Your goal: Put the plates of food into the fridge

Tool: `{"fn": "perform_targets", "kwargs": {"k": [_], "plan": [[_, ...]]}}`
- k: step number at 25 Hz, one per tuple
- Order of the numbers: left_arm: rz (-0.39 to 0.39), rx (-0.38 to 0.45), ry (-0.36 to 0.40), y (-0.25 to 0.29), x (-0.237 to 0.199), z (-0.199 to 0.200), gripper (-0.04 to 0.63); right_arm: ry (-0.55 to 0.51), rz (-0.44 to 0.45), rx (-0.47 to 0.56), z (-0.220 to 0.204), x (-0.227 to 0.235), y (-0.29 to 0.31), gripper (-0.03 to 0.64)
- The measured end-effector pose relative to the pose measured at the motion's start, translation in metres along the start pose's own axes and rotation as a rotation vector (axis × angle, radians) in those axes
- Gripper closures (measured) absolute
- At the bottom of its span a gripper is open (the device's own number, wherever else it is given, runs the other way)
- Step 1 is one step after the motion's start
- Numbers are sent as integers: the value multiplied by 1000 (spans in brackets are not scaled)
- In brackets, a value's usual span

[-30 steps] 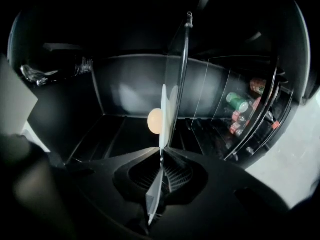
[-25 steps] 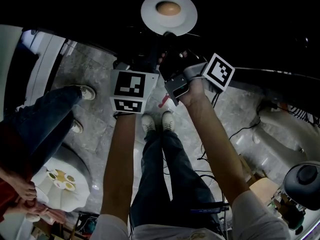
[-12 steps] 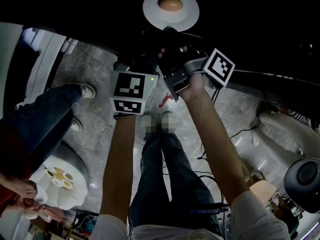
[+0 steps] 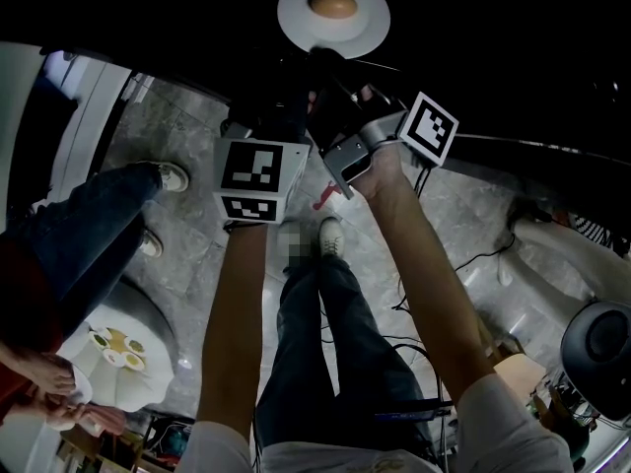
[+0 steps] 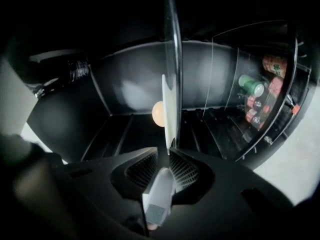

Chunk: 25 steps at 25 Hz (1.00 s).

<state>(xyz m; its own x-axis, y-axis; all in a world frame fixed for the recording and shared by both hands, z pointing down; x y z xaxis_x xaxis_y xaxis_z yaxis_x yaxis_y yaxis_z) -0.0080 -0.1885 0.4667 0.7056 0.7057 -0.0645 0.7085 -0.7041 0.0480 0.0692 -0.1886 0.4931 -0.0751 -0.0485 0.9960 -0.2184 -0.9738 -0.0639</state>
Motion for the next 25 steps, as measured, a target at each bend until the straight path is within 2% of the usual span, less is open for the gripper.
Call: {"fn": "perform_targets", "kwargs": {"k": [4,9,12,18,25], "plan": [[15,50,7,-3,1,4,588,-46,3,-19,0,1,-2,554],[-29,55,10,-1,4,3,588,-86,6,-22,-1,2,-5,557],[-17,62,6,0,2,6,588,-100,-13,-11,0,3,-7,592],[7,56,-26,-8,-3,0,588,-143,-42,6,4,8,-13,594],[12,49,-61,-20,1,-1,588,-114,-73,54,12,4,-5,592]]}}
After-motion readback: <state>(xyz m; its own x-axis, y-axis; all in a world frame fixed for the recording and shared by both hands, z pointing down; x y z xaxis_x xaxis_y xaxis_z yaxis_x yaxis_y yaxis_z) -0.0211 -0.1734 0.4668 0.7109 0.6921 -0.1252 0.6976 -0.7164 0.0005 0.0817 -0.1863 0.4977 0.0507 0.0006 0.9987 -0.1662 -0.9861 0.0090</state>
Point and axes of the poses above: the fingertips, and each gripper's own axes: y forward along the fingers, x to its right, z out of its top, the point moved 4 cm from there along -y, backward along the fingers, and after that the axes turned 15 degrees about x, right-handed, at the moved point
